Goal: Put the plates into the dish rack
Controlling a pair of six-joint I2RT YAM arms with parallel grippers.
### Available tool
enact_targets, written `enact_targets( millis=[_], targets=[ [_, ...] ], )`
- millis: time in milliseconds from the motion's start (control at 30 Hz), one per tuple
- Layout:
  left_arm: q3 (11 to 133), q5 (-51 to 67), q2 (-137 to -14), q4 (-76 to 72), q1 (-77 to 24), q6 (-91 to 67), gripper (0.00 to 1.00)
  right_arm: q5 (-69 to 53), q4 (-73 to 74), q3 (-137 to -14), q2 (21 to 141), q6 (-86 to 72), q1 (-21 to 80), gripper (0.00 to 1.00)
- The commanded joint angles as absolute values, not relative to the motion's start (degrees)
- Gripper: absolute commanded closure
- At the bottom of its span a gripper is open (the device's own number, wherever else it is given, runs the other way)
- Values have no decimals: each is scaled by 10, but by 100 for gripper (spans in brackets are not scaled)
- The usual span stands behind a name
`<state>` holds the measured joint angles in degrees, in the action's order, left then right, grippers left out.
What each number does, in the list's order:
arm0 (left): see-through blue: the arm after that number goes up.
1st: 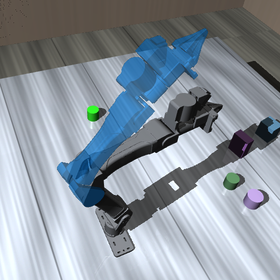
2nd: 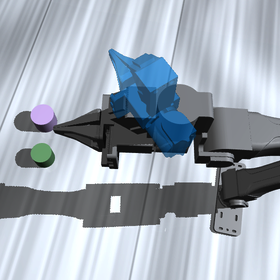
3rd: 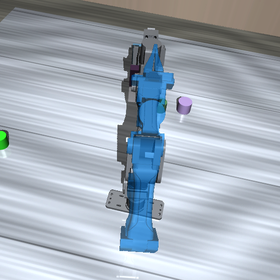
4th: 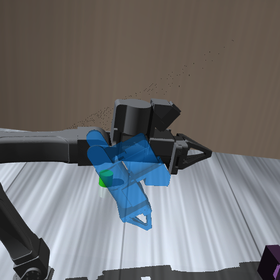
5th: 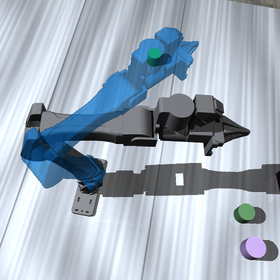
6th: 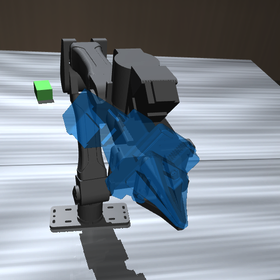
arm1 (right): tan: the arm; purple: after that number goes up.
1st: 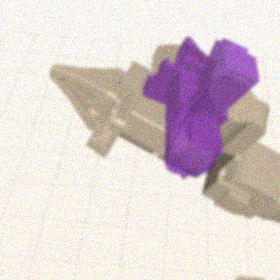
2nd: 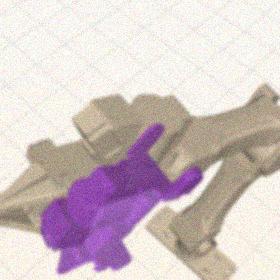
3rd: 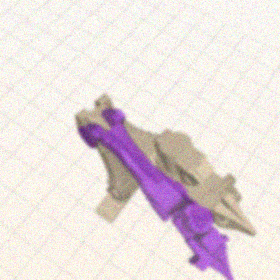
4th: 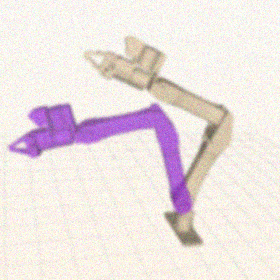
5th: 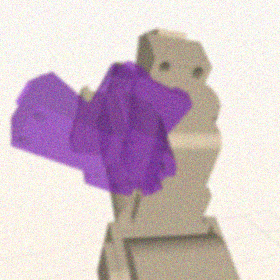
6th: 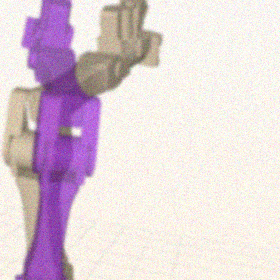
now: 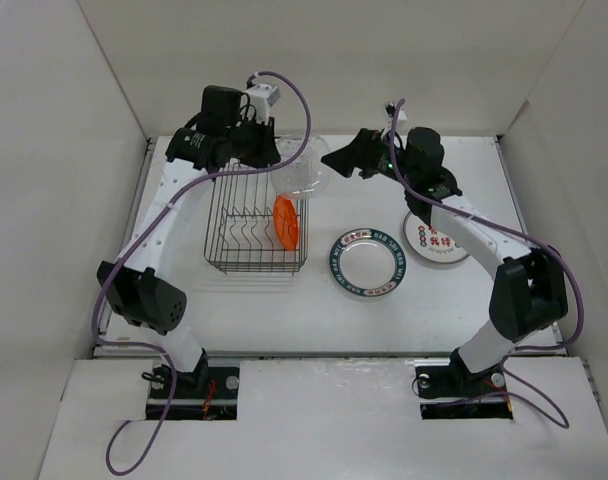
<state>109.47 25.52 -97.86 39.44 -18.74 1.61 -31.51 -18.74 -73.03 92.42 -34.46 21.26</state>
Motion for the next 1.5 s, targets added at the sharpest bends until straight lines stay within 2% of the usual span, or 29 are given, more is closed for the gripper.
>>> enact_targets(
  millis=[0, 67, 167, 400, 567, 900, 1467],
  targets=[
    [1074, 76, -897, 373, -189, -11, 100, -270, -173, -723, 898, -326, 221, 1],
    [1051, -35, -871, 387, -189, -11, 100, -211, -135, -723, 882, -306, 227, 1],
    [1007, -136, -844, 406, -189, -16, 100, -151, -62, -729, 869, -285, 240, 1],
    [934, -223, -820, 423, -189, -27, 100, -89, 11, -723, 853, -279, 245, 1],
    [928, -223, -840, 442, -189, -39, 100, -76, 36, -712, 842, -279, 245, 1],
    [934, -142, -887, 461, -200, -57, 100, -71, 41, -687, 818, -269, 245, 1],
    [940, -156, -935, 467, -217, -83, 100, -71, 59, -676, 787, -258, 224, 1]
  ],
)
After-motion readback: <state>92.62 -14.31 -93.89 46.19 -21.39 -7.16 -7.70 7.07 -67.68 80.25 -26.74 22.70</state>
